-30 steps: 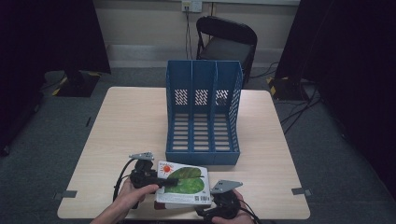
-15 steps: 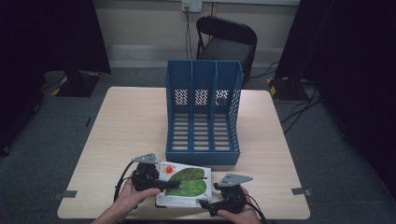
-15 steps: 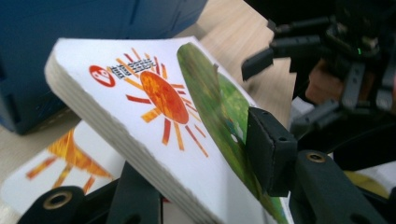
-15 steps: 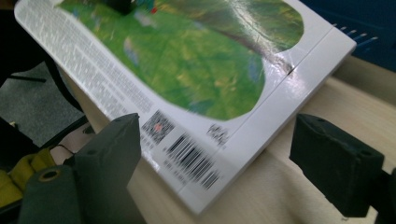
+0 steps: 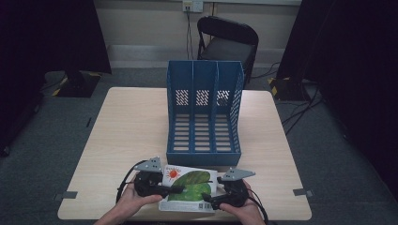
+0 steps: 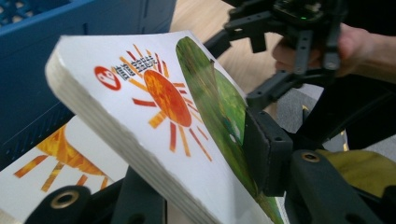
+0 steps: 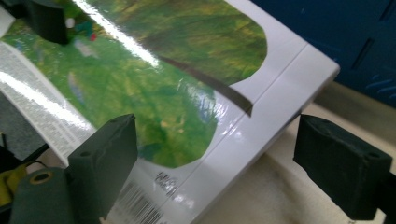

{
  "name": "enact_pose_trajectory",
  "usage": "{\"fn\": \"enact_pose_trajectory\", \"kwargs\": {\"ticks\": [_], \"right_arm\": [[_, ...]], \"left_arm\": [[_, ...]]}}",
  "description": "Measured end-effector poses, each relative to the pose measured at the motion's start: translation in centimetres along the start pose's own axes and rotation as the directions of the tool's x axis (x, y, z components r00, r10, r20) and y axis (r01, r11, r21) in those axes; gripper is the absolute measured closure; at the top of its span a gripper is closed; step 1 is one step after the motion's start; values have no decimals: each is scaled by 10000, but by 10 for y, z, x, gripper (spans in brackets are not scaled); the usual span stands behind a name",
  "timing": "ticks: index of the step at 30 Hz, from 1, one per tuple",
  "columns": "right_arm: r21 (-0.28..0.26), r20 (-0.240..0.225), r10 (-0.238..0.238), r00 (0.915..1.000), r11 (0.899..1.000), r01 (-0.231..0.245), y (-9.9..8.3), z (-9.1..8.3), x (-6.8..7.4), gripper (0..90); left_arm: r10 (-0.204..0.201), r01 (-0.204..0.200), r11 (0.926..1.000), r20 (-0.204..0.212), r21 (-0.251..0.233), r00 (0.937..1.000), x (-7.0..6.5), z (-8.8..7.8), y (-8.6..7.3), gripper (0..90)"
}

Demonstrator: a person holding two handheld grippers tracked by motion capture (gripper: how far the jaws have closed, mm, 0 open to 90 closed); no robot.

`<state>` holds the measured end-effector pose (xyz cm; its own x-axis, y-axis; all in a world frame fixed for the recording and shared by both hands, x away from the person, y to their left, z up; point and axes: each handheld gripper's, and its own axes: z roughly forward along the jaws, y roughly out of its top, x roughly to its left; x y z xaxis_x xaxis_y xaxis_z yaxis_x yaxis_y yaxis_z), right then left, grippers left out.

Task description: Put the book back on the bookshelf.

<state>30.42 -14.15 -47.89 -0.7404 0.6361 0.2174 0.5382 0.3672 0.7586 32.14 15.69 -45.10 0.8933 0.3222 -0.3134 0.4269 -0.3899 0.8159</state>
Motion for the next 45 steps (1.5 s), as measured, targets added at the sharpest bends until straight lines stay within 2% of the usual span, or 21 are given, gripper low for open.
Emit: {"fn": "enact_pose_trajectory", "kwargs": {"ticks": [5,6,7,8,13,15,23,26,29,30,39,45], "right_arm": [[-135,-402,338,9986,9993,-344,1,-1,-7,124],[-131,-450,409,9981,9991,-415,1,-1,-7,134],[-93,-665,416,9969,9991,-423,1,-1,-8,188],[-77,-749,405,9964,9991,-412,1,-1,-8,193],[-199,-665,429,9969,9988,-443,2,-9,-10,316],[-263,-632,466,9969,9985,-483,2,-13,-10,334],[-636,-665,376,9971,9971,-418,2,-28,-8,399],[-877,-864,368,9956,9952,-444,2,-34,-10,449],[-1053,-935,294,9952,9937,-392,3,-37,-10,476],[-1251,-1015,171,9947,9917,-299,4,-40,-9,489],[-1275,-1148,-30,9934,9918,-117,4,-39,-7,502],[-629,-1886,278,9817,9972,-403,3,-20,-10,508]], "left_arm": [[445,-445,9990,84,20,9990,-3,0,1,641],[388,-388,9992,98,10,9992,-3,0,1,642],[329,-330,9994,108,36,9994,-2,0,1,642],[201,-203,9998,212,48,9996,0,0,0,644],[-285,280,9995,440,111,9986,5,1,-3,669],[-391,387,9992,445,112,9982,6,1,-4,669],[-497,493,9987,312,125,9983,6,2,-5,671],[-596,593,9981,200,168,9980,8,3,-6,671],[-570,568,9981,79,242,9983,9,3,-7,670],[-448,451,9985,-90,320,9990,10,3,-8,662],[-378,384,9984,-145,424,9992,12,3,-9,638],[-388,391,9984,-82,415,9992,13,4,-9,637]]}}
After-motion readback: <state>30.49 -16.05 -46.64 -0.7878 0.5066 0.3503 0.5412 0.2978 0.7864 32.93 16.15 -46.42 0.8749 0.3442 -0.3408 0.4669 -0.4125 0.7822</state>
